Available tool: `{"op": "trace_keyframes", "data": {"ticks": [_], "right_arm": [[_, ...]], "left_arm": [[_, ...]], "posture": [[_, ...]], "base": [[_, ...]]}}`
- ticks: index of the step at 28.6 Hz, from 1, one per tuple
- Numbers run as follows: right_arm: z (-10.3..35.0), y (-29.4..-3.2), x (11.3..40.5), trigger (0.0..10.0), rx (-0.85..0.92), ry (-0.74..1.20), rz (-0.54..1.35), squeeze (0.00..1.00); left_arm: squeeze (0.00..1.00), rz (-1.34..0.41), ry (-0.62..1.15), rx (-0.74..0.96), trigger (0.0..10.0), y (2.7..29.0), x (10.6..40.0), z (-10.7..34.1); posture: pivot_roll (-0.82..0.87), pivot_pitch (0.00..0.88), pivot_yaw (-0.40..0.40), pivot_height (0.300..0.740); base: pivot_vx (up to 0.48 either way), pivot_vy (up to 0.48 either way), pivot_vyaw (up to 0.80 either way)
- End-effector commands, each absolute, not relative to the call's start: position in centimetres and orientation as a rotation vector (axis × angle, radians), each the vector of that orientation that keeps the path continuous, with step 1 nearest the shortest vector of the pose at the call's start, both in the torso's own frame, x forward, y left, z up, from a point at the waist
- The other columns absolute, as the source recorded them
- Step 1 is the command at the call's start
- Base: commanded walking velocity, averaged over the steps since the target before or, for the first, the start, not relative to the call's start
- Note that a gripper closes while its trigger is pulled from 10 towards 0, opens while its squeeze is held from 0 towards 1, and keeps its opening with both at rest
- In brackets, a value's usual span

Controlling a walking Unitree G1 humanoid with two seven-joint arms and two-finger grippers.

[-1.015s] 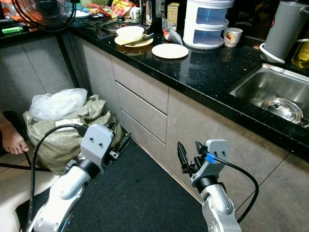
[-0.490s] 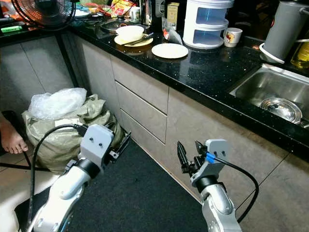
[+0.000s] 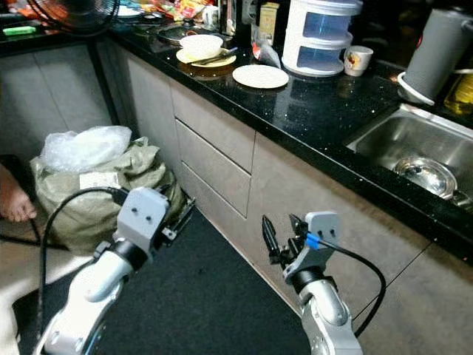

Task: Kitchen organization

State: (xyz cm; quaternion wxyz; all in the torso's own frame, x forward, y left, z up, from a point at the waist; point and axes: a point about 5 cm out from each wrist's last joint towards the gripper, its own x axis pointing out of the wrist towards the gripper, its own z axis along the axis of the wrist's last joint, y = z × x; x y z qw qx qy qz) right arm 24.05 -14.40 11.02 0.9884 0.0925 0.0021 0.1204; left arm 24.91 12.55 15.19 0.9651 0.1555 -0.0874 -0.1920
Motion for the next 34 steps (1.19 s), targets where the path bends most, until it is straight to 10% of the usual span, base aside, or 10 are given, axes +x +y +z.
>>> {"op": "trace_keyframes", "data": {"ticks": [1,34], "right_arm": [[11.1,-14.6,23.9,10.0,0.179,0.009,0.230,0.00],[15.1,-11.5,24.3,10.0,0.300,-0.121,0.558,0.00]], "left_arm": [[0.00,-0.395,-0.191,0.317,10.0,12.4,24.9,15.6],[0.00,-0.320,-0.219,0.284,10.0,13.4,24.7,17.2]], "posture": [[0.05,0.000,-0.063,0.740],[0.07,0.000,-0.093,0.740]], "base": [[0.000,0.000,0.00],[0.107,0.000,0.00]]}}
